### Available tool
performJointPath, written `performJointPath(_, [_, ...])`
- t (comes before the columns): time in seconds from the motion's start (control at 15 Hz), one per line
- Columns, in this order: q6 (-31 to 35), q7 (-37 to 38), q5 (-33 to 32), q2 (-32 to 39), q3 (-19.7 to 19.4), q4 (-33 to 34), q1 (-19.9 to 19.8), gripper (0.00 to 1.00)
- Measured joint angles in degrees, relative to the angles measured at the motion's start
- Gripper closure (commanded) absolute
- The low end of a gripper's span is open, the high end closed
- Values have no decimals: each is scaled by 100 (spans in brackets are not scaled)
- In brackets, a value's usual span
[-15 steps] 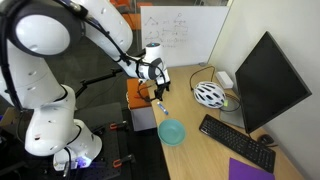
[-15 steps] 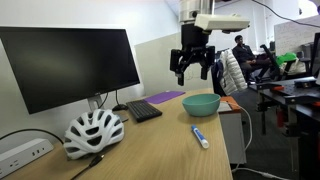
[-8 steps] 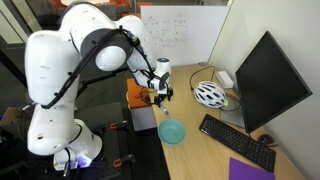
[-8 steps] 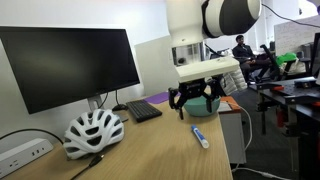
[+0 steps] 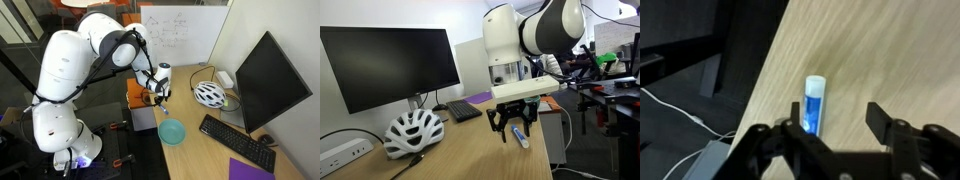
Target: Put the marker in the bowl
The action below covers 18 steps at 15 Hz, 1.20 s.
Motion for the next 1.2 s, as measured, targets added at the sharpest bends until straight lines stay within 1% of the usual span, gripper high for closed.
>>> performJointPath(0.27, [81,-558,600,2,-217,-19,186,88])
performJointPath(0.33, [99,-668,708,2,-267,-24,218,95])
performJointPath(0.4, [119,-769,805,2,-304,-31,245,100])
performJointPath(0.53, [154,-914,966,-2,-365,-43,305,95])
performJointPath(0.8, [223,-1077,1162,-2,-470,-61,433,95])
performJointPath(1.0, [468,-1159,1217,-27,-545,-101,553,95])
performJointPath(1.07, [519,-1180,1211,-75,-641,-110,675,95])
performJointPath(1.2, [497,-1192,1136,-264,-988,-123,1070,95])
